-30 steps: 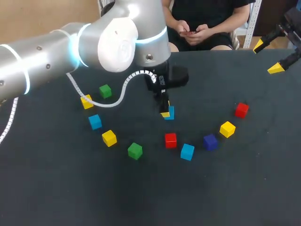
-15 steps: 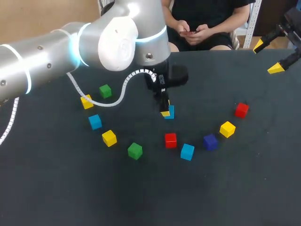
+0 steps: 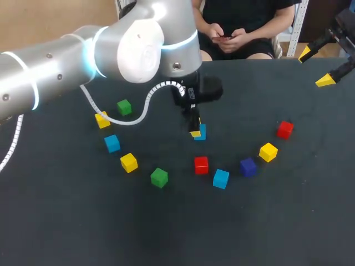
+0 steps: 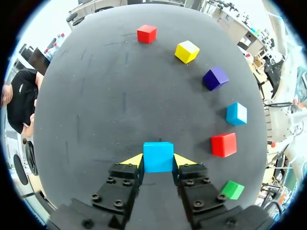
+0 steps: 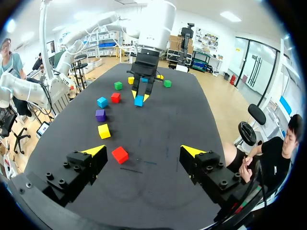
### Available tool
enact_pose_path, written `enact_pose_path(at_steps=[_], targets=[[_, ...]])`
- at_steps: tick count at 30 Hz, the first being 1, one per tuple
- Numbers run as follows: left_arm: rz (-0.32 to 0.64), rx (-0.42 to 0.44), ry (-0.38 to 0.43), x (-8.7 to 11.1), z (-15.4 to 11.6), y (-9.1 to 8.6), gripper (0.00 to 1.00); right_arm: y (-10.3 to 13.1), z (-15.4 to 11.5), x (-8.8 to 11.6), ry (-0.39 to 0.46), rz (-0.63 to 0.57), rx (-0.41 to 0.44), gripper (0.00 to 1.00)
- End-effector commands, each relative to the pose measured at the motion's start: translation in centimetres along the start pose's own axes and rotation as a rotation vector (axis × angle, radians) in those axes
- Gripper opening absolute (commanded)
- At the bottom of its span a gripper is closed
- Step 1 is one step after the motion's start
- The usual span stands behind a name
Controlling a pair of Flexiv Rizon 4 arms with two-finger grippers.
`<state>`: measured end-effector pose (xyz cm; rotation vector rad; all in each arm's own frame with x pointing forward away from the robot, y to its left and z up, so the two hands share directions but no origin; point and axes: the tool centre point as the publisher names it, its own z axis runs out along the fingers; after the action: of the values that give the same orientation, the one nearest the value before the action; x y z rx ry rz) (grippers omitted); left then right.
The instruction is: Place the blue cubes, place green cubes on the blue cubes, place the yellow cubes on the green cubes, then place the red cubes on the yellow cubes, and place purple cube on the red cubes.
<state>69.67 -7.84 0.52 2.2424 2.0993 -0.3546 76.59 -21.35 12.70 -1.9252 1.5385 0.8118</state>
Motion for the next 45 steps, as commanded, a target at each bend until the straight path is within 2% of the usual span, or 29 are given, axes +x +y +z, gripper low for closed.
enact_pose_path(at_steps=[1, 4, 8, 16, 20, 22, 26, 32, 34, 41, 43, 45], targets=[[0.002, 0.010, 0.006, -0.15, -0.03, 0.43, 0.36, -0.03, -0.01, 0.03, -0.001, -0.001, 0.000, 1.00], [0.001, 0.012, 0.006, -0.16, 0.00, 0.43, 0.37, -0.03, -0.01, 0.03, -0.001, -0.001, 0.000, 1.00], [0.002, 0.015, 0.007, -0.18, 0.07, 0.46, 0.47, -0.03, -0.01, 0.03, -0.001, -0.001, 0.000, 1.00], [0.003, 0.015, 0.005, -0.19, 0.05, 0.49, 0.49, -0.03, -0.01, 0.03, -0.001, -0.001, 0.000, 1.00], [0.003, 0.014, 0.004, -0.20, 0.04, 0.51, 0.45, -0.03, -0.01, 0.03, -0.001, -0.001, 0.000, 1.00], [0.004, 0.014, 0.004, -0.25, 0.04, 0.57, 0.40, -0.03, -0.01, 0.03, -0.001, -0.001, 0.000, 1.00], [0.005, 0.012, 0.004, -0.24, 0.01, 0.74, 0.38, -0.03, -0.01, 0.03, -0.001, -0.001, 0.000, 1.00], [0.000, 0.012, 0.011, 0.03, 0.03, 0.98, 0.38, -0.03, -0.01, 0.03, -0.001, -0.001, 0.000, 1.00], [-0.003, 0.012, 0.013, 0.17, 0.06, 1.04, 0.35, -0.03, -0.01, 0.03, -0.001, -0.001, 0.000, 1.00], [-0.008, 0.011, 0.016, 0.51, -0.02, 1.21, 0.38, -0.03, -0.01, 0.03, -0.001, -0.001, 0.000, 1.00], [-0.009, 0.010, 0.015, 0.53, -0.03, 1.22, 0.33, -0.03, -0.01, 0.03, -0.001, -0.001, 0.000, 1.00], [-0.008, 0.010, 0.014, 0.54, -0.05, 1.21, 0.35, -0.03, -0.01, 0.03, -0.001, -0.001, 0.000, 1.00]])
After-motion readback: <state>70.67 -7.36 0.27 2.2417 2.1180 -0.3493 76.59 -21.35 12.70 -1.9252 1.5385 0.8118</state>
